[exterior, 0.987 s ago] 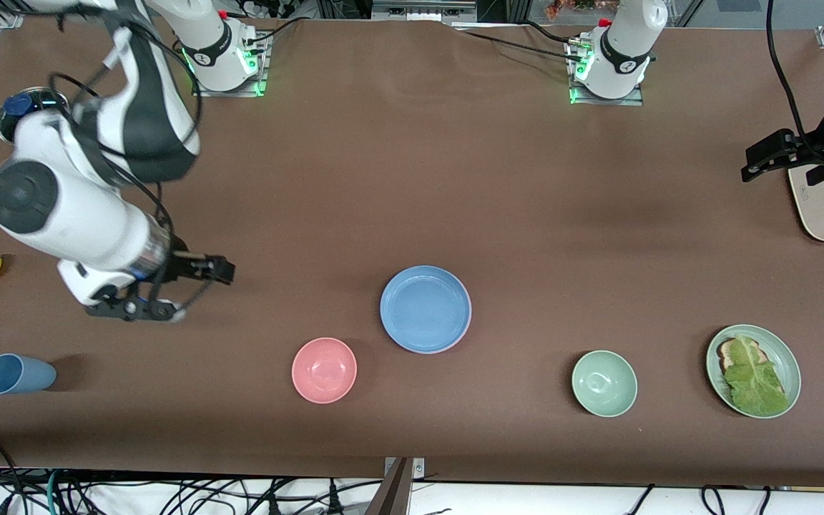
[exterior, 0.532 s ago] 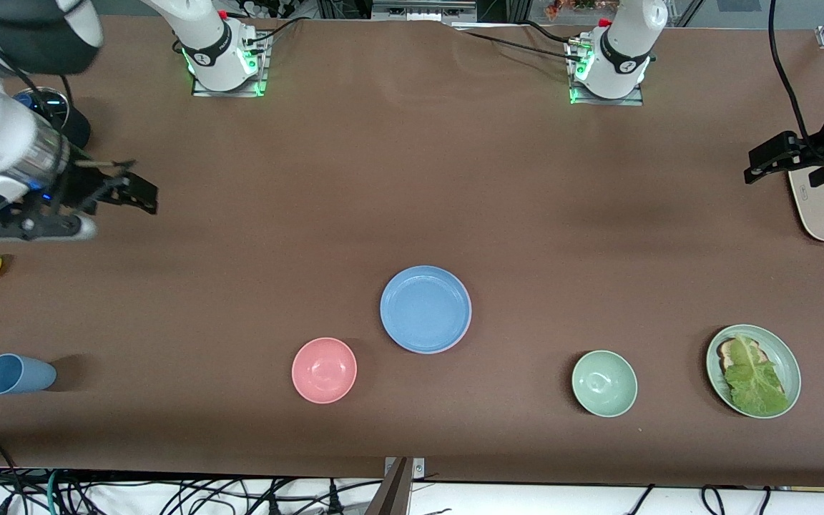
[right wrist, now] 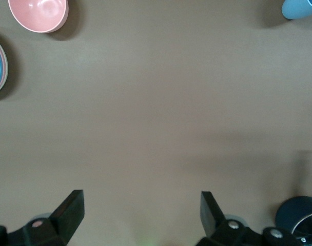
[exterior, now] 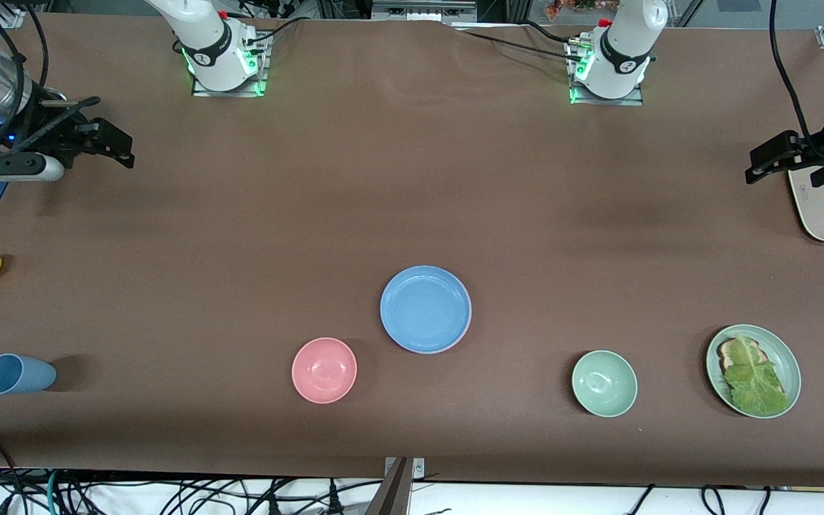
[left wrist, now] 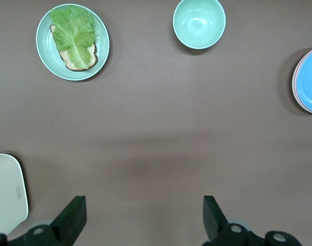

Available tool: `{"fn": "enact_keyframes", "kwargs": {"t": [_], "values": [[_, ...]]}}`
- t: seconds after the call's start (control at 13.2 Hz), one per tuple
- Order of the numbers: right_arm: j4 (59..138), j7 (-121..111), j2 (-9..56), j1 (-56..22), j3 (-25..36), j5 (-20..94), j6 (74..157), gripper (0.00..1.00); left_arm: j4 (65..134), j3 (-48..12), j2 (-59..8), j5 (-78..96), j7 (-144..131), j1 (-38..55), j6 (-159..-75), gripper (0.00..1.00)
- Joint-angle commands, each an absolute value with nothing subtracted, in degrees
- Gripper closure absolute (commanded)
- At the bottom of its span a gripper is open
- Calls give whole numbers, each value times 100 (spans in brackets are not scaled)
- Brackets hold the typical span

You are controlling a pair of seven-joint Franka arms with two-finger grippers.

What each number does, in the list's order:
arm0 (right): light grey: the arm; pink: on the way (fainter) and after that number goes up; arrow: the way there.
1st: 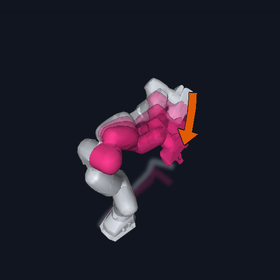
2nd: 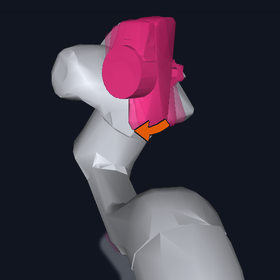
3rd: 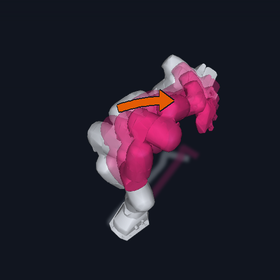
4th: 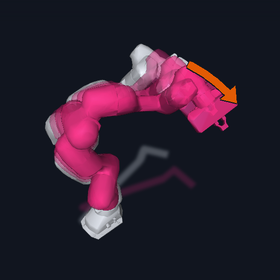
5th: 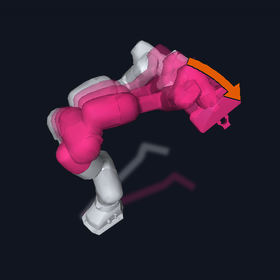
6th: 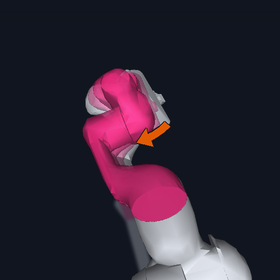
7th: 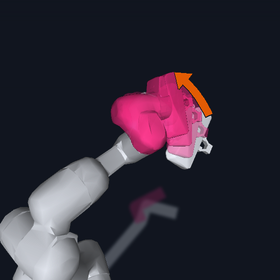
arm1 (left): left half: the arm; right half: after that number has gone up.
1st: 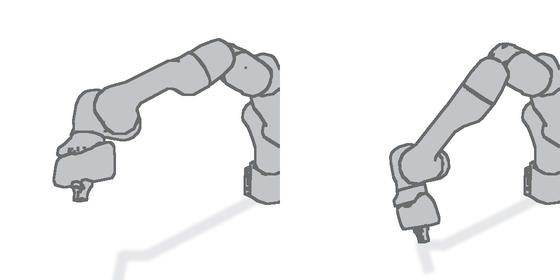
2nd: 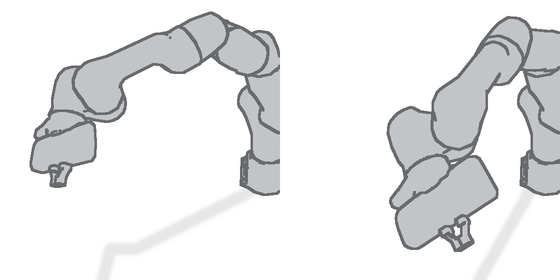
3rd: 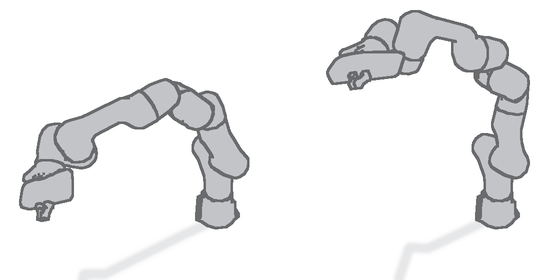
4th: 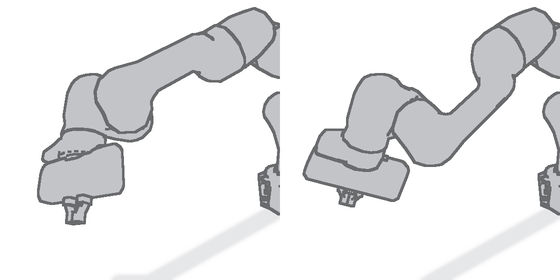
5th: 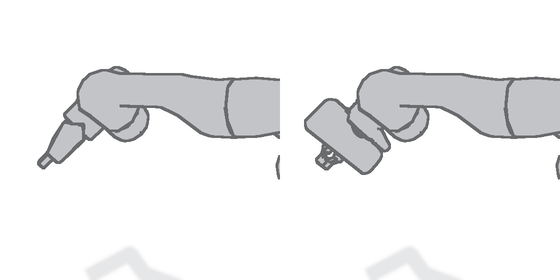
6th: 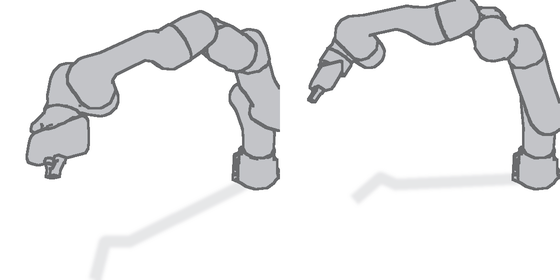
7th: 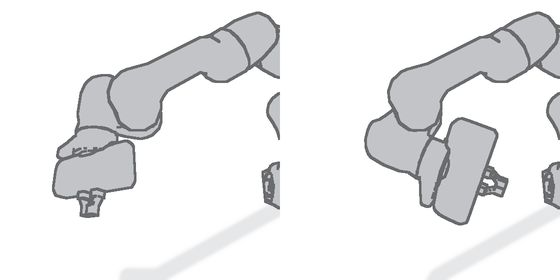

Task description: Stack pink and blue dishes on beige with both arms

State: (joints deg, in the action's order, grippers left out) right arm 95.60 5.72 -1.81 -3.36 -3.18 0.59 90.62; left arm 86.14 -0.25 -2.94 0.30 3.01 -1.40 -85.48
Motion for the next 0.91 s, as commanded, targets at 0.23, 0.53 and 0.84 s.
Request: {"fn": "enact_keyframes", "kwargs": {"t": [0.23,0.53,0.84], "values": [[9440,518,-167,-229,-369,26,9018,0,8429,-44,-404,132,431,-123,-8595,0],[9431,484,-211,-220,-360,35,9000,0,8420,-44,-404,79,431,-114,-8710,0],[9431,290,-211,-220,-343,35,8851,0,8429,-44,-404,79,431,-114,-8710,0]]}}
